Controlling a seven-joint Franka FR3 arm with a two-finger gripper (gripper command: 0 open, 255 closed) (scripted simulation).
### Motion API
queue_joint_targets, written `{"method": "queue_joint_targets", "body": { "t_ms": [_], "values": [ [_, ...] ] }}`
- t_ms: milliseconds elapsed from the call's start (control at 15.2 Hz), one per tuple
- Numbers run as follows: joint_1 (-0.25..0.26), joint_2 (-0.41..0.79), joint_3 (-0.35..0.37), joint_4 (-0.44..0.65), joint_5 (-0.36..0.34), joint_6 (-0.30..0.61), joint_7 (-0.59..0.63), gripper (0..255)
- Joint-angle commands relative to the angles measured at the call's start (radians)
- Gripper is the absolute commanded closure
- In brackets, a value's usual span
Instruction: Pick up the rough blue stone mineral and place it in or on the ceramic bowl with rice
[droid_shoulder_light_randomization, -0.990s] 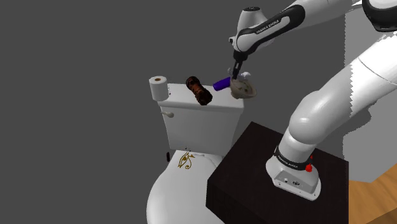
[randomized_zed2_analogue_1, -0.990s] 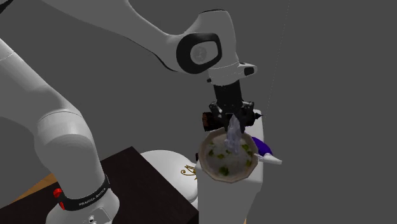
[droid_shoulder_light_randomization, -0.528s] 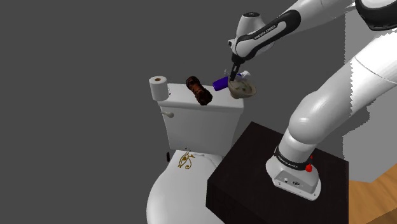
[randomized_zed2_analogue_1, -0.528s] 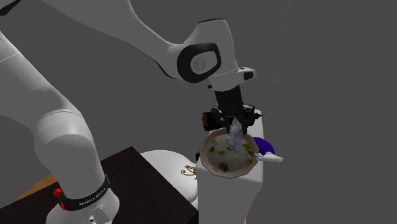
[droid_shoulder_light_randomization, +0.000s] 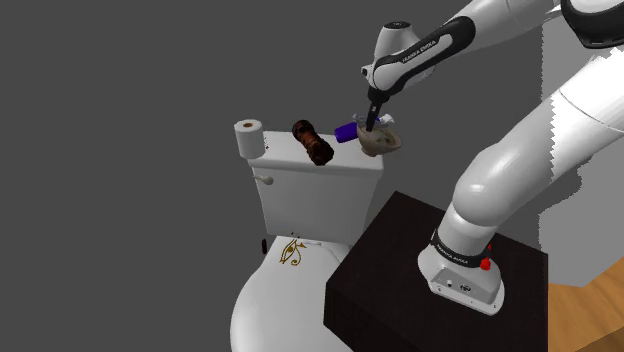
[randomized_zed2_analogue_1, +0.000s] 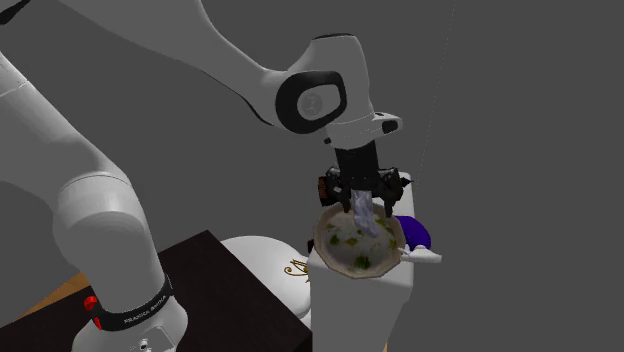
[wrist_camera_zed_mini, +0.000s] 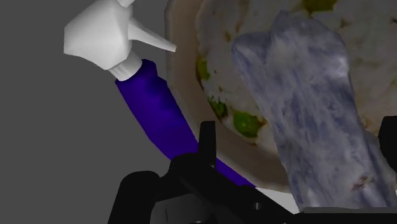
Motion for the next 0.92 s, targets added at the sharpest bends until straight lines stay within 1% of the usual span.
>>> {"method": "queue_joint_targets", "body": {
  "t_ms": [0, 66, 330, 858],
  "values": [
    [-0.004, 0.002, -0.005, -0.008, -0.003, -0.011, -0.003, 0],
    [0.007, 0.017, 0.008, 0.009, 0.006, -0.017, 0.012, 0],
    [0.006, -0.084, 0.046, 0.054, 0.008, -0.165, 0.018, 0],
    [0.006, -0.084, 0.047, 0.054, 0.008, -0.165, 0.018, 0]
  ]
}}
